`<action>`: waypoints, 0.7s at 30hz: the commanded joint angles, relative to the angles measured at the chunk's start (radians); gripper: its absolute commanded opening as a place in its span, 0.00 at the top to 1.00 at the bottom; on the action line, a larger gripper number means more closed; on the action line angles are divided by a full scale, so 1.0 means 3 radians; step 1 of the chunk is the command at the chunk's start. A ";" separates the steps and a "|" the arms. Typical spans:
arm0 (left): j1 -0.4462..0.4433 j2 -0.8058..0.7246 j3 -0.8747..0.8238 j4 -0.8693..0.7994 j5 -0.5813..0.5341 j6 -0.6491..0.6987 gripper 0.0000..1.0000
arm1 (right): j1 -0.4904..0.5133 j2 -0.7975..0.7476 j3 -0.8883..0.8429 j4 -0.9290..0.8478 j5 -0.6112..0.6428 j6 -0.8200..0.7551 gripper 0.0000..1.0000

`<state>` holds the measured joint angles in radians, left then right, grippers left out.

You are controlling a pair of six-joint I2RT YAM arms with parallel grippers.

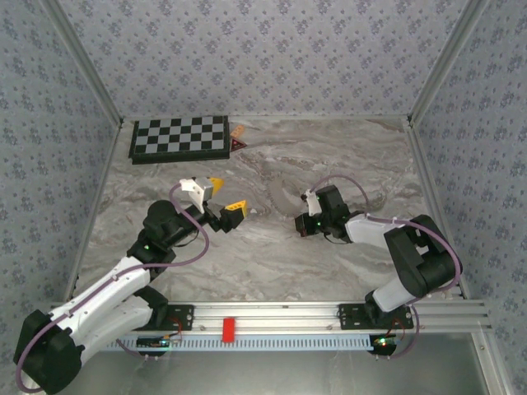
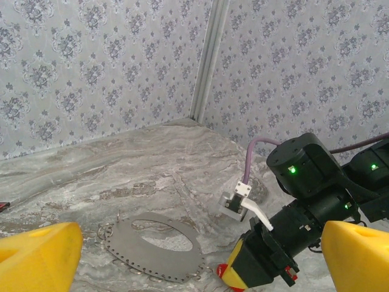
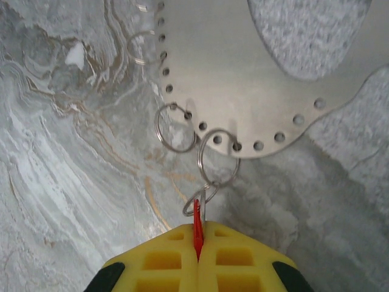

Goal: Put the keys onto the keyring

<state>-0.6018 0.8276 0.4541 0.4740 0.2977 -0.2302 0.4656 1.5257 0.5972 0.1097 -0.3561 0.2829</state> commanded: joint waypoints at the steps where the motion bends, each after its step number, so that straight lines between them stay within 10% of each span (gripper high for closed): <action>1: 0.0018 -0.0018 0.0000 0.0140 -0.0042 -0.0046 0.00 | 0.0022 -0.0034 0.0114 -0.0340 -0.0081 0.0065 0.99; 21: 0.0019 0.0009 0.0012 0.0040 -0.0203 -0.0060 0.00 | 0.0040 -0.0686 0.0052 -0.1008 0.0206 0.0076 0.61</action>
<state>-0.6018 0.8276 0.4480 0.4732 0.2676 -0.2371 0.4805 1.4040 0.6205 -0.1329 -0.3405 0.2996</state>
